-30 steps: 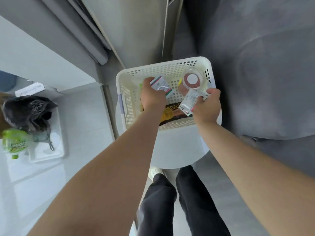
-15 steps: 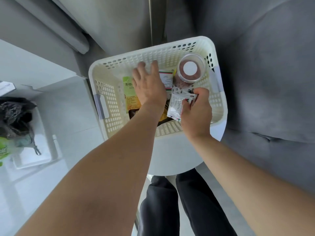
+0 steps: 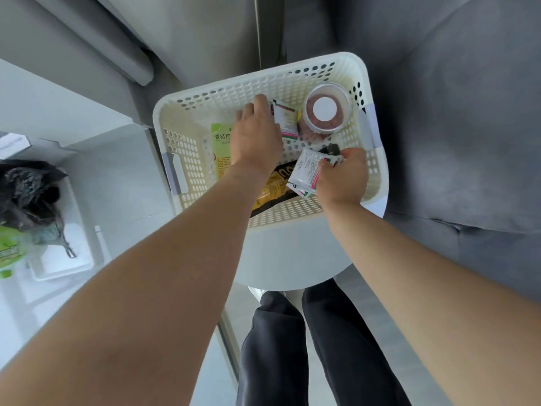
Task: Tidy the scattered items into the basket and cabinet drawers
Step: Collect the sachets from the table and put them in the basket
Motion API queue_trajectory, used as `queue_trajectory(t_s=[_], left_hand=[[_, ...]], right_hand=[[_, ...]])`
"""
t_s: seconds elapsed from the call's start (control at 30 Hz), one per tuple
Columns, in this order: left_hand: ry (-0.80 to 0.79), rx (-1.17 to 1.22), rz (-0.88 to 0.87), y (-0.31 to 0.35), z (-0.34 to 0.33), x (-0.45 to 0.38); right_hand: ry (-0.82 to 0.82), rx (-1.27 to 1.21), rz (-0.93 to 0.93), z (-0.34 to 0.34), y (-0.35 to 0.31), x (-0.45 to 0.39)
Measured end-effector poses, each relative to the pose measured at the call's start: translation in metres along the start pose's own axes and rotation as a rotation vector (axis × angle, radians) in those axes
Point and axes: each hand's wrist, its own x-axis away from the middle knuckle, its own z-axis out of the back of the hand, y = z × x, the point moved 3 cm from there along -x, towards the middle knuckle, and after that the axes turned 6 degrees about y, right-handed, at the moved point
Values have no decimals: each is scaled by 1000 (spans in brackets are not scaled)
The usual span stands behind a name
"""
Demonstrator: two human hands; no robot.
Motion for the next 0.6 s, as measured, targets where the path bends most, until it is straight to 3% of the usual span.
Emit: queue_trajectory(t_s=[0.07,0.23,0.43,0.5,0.6], left_hand=[[7,-59,-26,-5,1,16],[-235,-351,-154,-18,-9,42],[-334,-657,-110,-30,14,39],[-306,-605,-92,-24,19,39],[-108,-170,81,-18,26,35]], right_hand=[[17,-9,-22,2,0,-3],[7,-32,-100,-1,3,-8],[16,-46,-121,-4,5,-13],[-6,-110,-179,-8,4,-13],[-118,-197,-225,-22,7,-14]])
